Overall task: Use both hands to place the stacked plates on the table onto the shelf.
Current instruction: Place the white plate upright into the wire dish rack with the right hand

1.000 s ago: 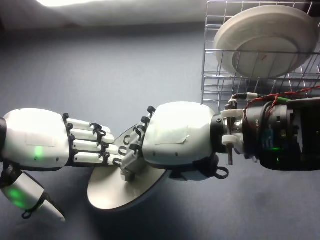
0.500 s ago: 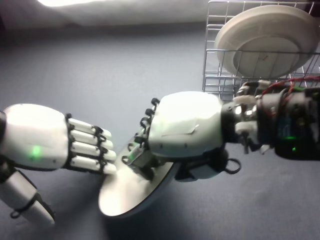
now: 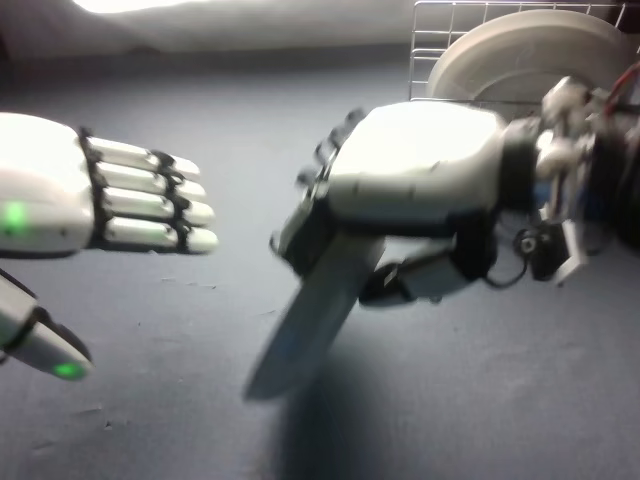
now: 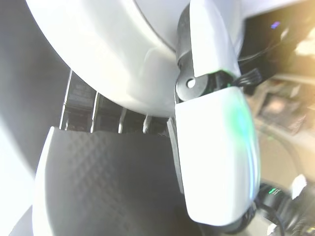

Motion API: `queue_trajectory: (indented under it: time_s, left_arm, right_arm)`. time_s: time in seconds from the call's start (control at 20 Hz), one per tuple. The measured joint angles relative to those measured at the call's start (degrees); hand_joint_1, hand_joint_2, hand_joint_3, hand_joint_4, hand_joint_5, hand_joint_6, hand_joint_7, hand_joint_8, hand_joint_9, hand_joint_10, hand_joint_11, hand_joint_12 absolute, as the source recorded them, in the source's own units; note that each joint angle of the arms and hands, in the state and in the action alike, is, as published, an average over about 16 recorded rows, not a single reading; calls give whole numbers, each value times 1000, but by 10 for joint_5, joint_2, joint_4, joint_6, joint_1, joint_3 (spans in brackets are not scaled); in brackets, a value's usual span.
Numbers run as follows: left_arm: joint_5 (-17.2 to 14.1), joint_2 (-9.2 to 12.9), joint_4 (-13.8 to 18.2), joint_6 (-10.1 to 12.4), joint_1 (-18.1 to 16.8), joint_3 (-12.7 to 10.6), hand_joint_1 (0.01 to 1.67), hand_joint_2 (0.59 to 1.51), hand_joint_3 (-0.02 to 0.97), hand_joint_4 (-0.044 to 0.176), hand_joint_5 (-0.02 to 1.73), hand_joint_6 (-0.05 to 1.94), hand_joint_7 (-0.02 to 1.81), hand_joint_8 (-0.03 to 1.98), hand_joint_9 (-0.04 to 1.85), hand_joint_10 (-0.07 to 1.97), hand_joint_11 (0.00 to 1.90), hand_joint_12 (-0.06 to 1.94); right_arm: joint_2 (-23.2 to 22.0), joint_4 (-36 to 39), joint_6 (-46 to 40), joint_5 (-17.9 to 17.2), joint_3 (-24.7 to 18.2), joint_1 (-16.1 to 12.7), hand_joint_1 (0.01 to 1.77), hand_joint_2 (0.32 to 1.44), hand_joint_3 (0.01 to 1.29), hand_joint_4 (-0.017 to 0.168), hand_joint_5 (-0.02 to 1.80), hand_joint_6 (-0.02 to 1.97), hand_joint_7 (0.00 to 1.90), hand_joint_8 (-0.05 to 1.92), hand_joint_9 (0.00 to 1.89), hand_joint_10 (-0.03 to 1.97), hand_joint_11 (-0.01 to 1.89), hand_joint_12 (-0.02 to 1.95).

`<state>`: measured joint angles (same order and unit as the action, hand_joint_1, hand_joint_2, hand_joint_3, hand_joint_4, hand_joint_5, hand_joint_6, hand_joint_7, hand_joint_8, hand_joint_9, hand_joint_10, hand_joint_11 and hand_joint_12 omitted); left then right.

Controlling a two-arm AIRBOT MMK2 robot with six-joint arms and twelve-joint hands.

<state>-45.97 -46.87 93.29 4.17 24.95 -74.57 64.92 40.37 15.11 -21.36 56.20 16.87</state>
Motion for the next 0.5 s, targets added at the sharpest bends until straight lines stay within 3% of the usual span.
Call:
queue_trajectory:
  time_s: [0.5]
  left_arm:
    - [-19,32,6,22,-33,-19,13,1055,6,-1,19,10,18,-1,20,8,14,0]
  right_arm:
    - [-45,-193,-6,-14,-13,-35,1391,1012,12,-2,868,1140,962,822,983,1204,900,1482]
